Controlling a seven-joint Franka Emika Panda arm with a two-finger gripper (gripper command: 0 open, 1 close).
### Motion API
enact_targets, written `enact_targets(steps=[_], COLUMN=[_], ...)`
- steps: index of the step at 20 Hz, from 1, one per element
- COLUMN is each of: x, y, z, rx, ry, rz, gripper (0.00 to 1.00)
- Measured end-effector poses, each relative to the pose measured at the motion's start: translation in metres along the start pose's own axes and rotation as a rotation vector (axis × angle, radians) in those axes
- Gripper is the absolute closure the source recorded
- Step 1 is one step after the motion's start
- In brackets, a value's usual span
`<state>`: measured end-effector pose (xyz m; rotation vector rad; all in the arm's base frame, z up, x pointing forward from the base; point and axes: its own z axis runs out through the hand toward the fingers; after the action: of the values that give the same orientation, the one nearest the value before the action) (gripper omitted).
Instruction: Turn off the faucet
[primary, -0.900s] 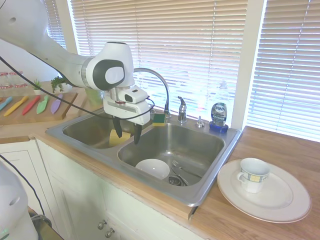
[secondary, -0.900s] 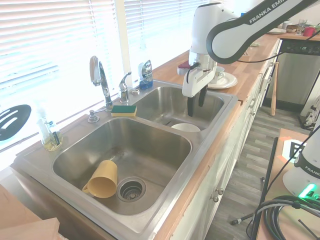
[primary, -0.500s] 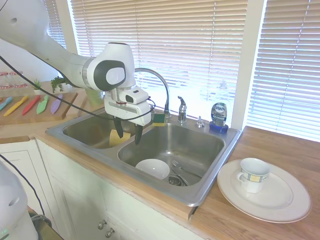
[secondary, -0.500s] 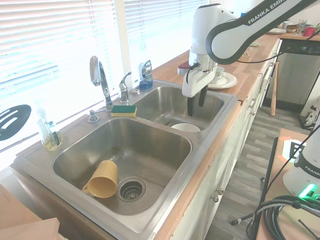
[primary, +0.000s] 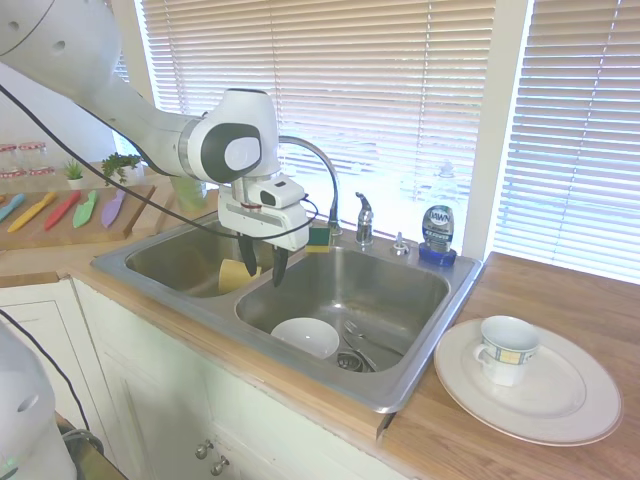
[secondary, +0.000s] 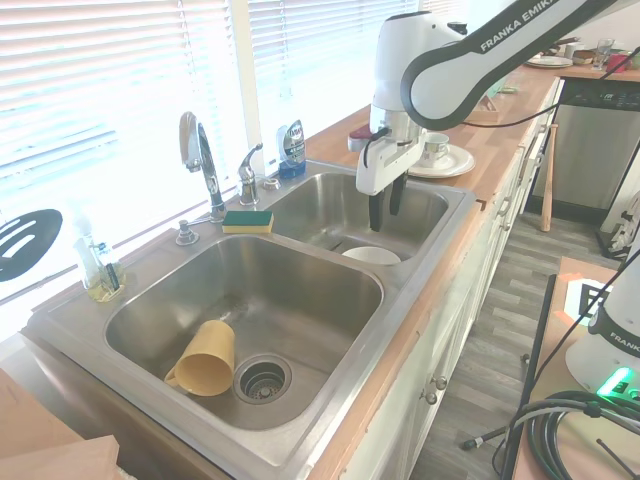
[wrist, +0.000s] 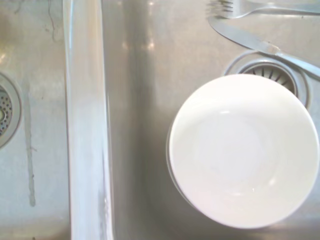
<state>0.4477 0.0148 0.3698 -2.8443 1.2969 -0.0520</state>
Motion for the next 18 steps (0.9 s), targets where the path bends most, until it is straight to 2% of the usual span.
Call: enact_targets(steps=[9,14,18], x=[0.013,0.051,0.086], y=[-0.018,-0.058,-0.094], z=[0.003,-0.004,-0.014], rx=[0.006,0.041,0.058], ry=[-0.001,0.025,0.084], rz=[0.006,0.035,0.072], gripper=[1.0,1.0,1.0])
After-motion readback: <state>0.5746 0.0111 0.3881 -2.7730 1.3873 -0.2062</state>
